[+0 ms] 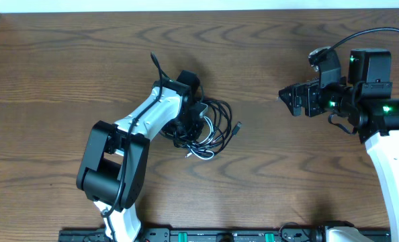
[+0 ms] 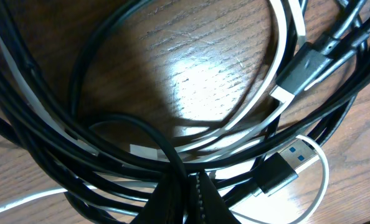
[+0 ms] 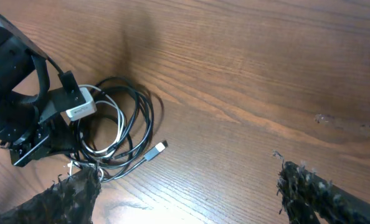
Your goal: Untangle cables
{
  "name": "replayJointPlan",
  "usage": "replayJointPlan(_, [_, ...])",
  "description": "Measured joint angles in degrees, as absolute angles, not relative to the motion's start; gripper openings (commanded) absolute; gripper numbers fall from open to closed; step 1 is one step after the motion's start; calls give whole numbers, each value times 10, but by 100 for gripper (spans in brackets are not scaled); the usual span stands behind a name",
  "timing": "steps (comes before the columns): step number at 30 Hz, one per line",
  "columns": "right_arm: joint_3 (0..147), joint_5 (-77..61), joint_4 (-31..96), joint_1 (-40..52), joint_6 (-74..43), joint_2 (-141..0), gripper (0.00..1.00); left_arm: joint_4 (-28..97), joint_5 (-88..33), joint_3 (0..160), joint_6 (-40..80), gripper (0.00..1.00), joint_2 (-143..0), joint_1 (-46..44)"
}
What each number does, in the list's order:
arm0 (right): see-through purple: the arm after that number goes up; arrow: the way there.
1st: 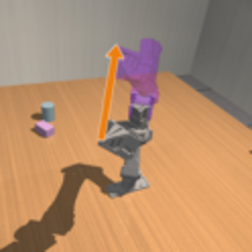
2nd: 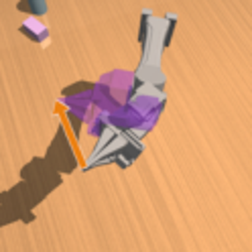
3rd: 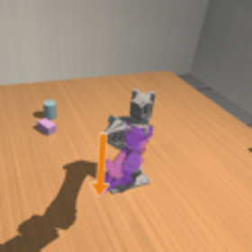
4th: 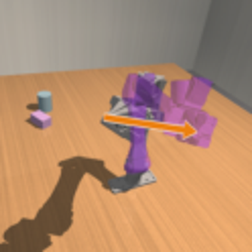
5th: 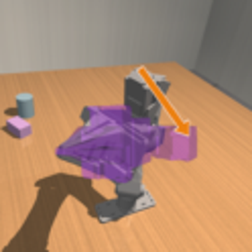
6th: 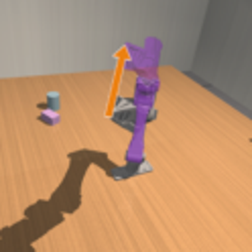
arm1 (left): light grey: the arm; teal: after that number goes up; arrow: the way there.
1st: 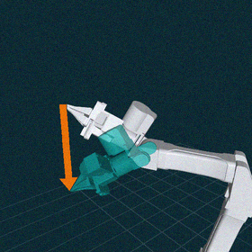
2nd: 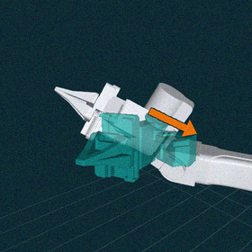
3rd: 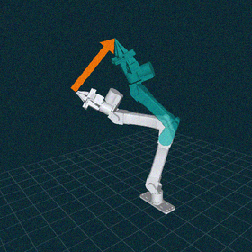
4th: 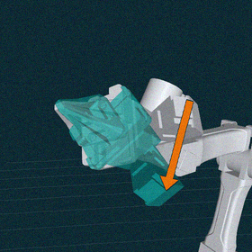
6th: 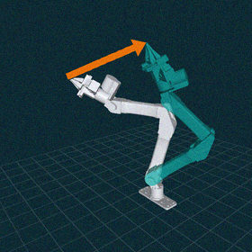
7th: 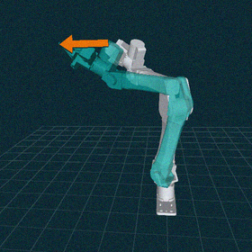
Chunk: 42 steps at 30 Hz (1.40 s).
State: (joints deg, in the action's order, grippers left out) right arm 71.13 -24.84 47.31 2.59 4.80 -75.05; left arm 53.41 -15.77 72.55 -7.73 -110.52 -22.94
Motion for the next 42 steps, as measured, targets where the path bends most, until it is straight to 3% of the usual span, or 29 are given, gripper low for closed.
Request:
replayJointPlan(9, [712, -249, 447, 26, 19, -750, 86, 580, -157, 814, -42, 7, -1086, -223])
replayJointPlan(16, [712, -270, 418, 26, -13, -751, 82, 559, -192, 927, -6, 7, -956, -222])
replayJointPlan(23, [712, -299, 369, 45, -40, -777, 80, 535, -237, 933, 24, 7, -869, -222])
replayJointPlan(30, [712, -323, 318, 88, -56, -810, 79, 503, -278, 933, 77, 7, -865, -222])
replayJointPlan(36, [712, -331, 302, 109, -62, -827, 72, 462, -293, 933, 163, 7, -865, -222])
replayJointPlan(42, [712, -397, 249, 111, -32, -841, 72, 462, -297, 933, 200, 7, -865, -222])
